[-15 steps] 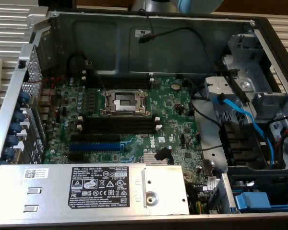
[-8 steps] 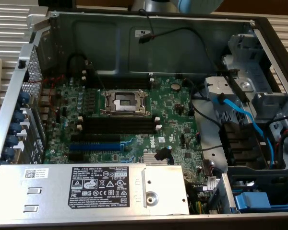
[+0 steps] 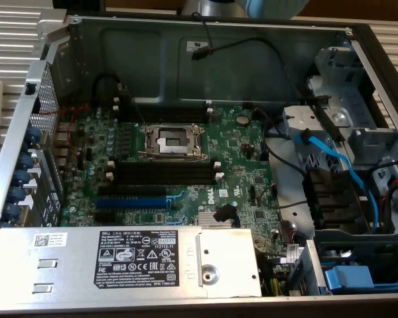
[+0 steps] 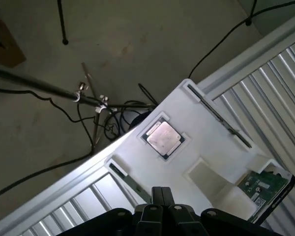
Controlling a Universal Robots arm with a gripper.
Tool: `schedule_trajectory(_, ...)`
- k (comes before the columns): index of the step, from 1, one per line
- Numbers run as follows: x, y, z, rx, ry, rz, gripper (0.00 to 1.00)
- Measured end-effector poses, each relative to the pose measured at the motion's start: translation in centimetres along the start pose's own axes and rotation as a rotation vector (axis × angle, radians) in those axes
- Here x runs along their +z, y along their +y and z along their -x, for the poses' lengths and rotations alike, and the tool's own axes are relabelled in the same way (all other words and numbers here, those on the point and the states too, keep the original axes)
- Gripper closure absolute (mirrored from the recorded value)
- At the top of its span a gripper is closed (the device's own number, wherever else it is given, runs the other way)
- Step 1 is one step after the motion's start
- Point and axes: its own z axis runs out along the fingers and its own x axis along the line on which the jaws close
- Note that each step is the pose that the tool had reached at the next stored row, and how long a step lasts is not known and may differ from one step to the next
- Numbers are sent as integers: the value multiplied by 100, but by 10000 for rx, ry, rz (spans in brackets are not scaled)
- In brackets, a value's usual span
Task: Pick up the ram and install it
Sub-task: 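Pick up the ram and move it above insertion slot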
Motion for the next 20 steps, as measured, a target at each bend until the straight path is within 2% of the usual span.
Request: schedule_trajectory(20,0,0,0,-3824,65,89,90)
